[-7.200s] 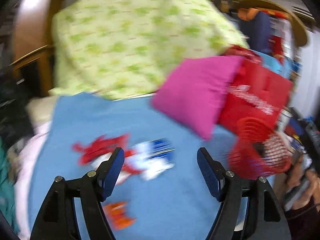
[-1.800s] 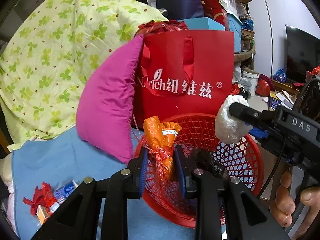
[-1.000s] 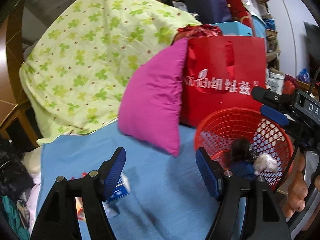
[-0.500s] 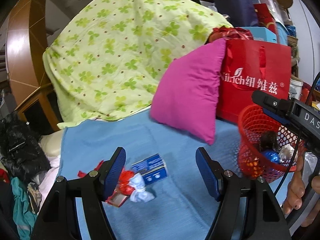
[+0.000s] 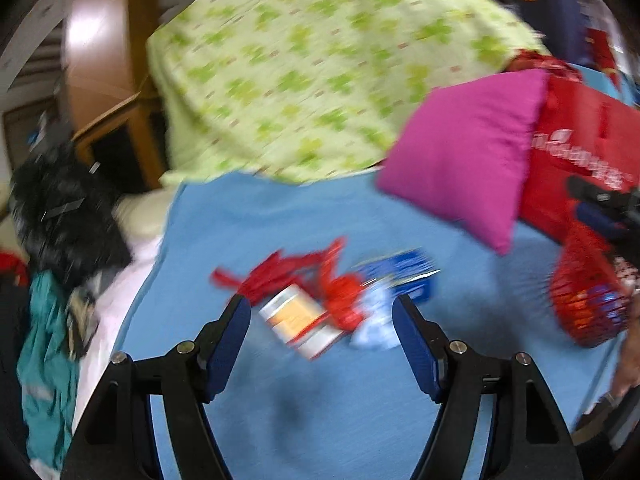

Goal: Collect trash
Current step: 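Return both tools to the blanket and grasp the blue cloth with the right tool, then grasp the clear plastic tray with the left tool while the right tool holds the blue cloth, then carry the clear tray and blue cloth to the red basket and release them inside, then move both tools back over the blanket toward the boxes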

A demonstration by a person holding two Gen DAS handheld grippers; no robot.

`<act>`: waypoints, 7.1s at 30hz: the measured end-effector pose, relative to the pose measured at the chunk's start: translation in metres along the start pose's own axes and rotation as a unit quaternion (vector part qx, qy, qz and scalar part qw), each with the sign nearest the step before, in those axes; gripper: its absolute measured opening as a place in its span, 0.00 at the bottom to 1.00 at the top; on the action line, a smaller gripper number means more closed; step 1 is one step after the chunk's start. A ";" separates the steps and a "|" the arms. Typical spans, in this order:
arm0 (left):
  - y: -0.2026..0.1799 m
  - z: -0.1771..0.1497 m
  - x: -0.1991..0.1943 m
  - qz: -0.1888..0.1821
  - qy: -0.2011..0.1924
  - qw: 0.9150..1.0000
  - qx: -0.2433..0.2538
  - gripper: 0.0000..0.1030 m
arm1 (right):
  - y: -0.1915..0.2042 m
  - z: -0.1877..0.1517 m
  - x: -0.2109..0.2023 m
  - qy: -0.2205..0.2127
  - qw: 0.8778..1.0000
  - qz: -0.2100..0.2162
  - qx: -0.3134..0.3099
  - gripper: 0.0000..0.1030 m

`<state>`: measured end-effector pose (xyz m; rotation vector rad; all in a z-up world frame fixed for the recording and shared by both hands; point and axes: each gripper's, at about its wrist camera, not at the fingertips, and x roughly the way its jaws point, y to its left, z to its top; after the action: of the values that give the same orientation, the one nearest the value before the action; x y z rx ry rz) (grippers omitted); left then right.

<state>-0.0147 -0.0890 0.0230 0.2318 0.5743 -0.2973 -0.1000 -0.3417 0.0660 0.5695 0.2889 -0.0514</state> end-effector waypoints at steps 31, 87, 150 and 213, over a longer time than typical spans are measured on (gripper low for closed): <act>0.115 -0.063 0.087 -0.109 0.072 0.966 -0.222 0.72 | 0.053 -0.112 0.194 0.256 0.967 -0.015 -0.014 0.59; 0.124 -0.071 0.121 -0.025 0.116 0.964 -0.240 0.53 | 0.023 -0.077 0.101 0.203 0.979 0.008 -0.030 0.37; -0.194 0.054 -0.062 -0.107 -0.078 0.986 0.104 0.54 | -0.084 0.032 -0.095 -0.055 0.998 -0.023 0.029 0.37; -0.012 -0.027 0.020 -0.074 0.027 0.995 -0.067 0.68 | -0.036 0.025 -0.084 -0.096 0.995 -0.011 -0.005 0.67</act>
<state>-0.0161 -0.0964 -0.0118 0.0677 0.6638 -0.3951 -0.1787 -0.3883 0.0912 0.5472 0.1088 -0.1251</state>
